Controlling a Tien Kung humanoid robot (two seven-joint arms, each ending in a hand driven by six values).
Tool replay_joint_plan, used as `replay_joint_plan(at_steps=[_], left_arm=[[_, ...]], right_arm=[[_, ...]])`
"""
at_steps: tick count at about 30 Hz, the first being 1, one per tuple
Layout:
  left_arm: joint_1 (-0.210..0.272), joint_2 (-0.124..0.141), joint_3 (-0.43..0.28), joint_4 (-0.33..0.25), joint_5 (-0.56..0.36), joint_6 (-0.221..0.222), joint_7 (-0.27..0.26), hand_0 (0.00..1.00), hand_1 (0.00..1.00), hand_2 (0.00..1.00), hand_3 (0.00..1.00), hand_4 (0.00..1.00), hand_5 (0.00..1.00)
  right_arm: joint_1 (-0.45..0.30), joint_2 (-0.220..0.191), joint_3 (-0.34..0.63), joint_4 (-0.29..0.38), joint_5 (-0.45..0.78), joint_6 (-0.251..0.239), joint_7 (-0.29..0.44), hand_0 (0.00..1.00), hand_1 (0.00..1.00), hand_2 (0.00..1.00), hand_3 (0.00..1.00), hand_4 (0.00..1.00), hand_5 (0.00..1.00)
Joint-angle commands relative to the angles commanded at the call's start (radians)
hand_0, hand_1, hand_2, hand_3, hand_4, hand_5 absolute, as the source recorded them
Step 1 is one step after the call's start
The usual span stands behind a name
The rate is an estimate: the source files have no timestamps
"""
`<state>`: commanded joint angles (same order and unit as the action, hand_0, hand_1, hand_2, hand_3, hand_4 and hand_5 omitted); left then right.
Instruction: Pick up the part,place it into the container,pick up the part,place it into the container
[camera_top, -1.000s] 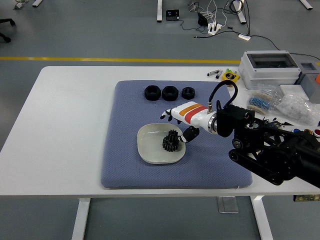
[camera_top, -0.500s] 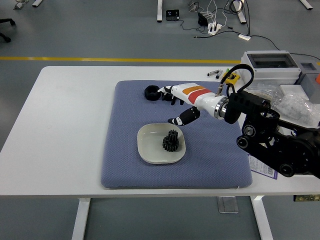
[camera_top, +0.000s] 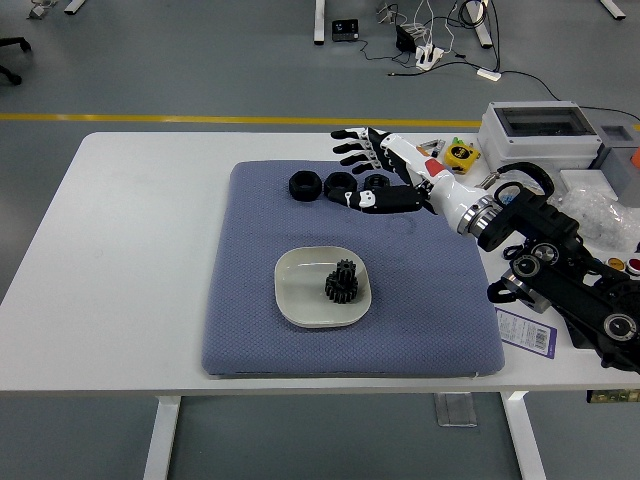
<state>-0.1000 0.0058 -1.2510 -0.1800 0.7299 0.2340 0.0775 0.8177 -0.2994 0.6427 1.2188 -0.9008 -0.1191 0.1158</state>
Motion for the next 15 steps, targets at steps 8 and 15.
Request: replay_joint_plan(at_steps=[8,15], left_arm=[[0.002,-0.002,0.001,0.000,0.004,0.000,-0.001,0.711,0.621,0.648,0.567,0.614,0.701],[0.002,-0.003,0.006,0.000,0.009,-0.001,0.000,0.711,0.619,0.648,0.567,0.615,0.704]], right_arm=[[-0.129,-0.011,0.131,0.044,0.338,0.029,-0.047,0.905,0.840,0.855,0.877,0.998,0.679],[-0.224,0.001,0.205,0.079,0.629,0.019,-0.049,0.918,0.846,0.863,0.879,0.998,0.736]])
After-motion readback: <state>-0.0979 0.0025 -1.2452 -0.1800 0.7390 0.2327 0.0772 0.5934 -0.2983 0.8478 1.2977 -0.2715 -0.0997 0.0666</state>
